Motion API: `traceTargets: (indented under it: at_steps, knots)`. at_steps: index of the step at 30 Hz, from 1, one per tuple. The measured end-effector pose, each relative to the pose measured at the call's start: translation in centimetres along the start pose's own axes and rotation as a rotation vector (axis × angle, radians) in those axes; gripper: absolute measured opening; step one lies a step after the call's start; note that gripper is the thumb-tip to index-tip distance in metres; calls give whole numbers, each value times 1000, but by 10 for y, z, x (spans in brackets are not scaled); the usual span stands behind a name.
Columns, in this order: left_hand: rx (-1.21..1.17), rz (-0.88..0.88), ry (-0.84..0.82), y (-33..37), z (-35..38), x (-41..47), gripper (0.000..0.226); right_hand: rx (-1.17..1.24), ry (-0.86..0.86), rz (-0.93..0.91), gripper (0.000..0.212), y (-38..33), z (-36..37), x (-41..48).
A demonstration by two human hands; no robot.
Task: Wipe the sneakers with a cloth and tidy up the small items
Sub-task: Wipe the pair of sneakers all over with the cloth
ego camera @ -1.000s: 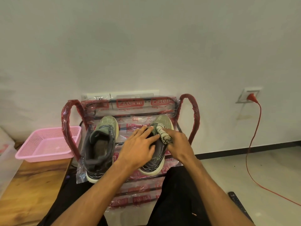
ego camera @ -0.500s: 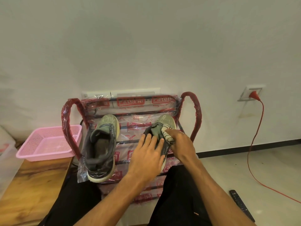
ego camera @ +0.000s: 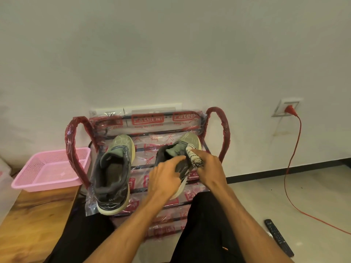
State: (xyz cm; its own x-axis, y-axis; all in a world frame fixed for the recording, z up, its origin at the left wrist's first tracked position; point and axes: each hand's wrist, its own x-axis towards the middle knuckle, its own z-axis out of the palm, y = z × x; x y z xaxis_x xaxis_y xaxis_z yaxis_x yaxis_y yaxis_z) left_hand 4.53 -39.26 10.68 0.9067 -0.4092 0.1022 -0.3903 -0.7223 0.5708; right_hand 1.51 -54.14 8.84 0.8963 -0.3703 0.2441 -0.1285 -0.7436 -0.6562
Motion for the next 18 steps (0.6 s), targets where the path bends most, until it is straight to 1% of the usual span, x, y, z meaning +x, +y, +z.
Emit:
traceTargets:
  at_steps: [2,3,5,8,9,11,13,14,16,18]
  knots:
    - [-297,-110,-27,-8,-1,11,65,32,47,18,53,-5,0,0]
    - [-395,-127,-26,-10,-3,15,65,44,68,19,54,-8,0,1]
    - [-482,-122,-41,-12,-6,19,63,57,83,16,56,-16,-1,4]
    - [-392,-67,-135,-10,-7,15,55,68,41,13,50,-29,-1,7]
    - [-353,-45,-169,-8,-6,13,58,61,29,15,48,-30,-1,8]
    - [-231,-12,-221,-6,-5,8,71,57,20,39,45,-30,1,9]
    - [-125,-1,-214,-4,-3,6,77,61,17,69,43,-26,0,10]
    - [-113,2,-188,-4,-2,6,77,62,21,77,43,-25,-1,10]
    - [-196,-11,-123,-4,0,6,79,69,47,66,43,-25,-4,10]
    - [-433,-61,-68,-5,-4,7,78,80,90,47,43,-28,-6,11]
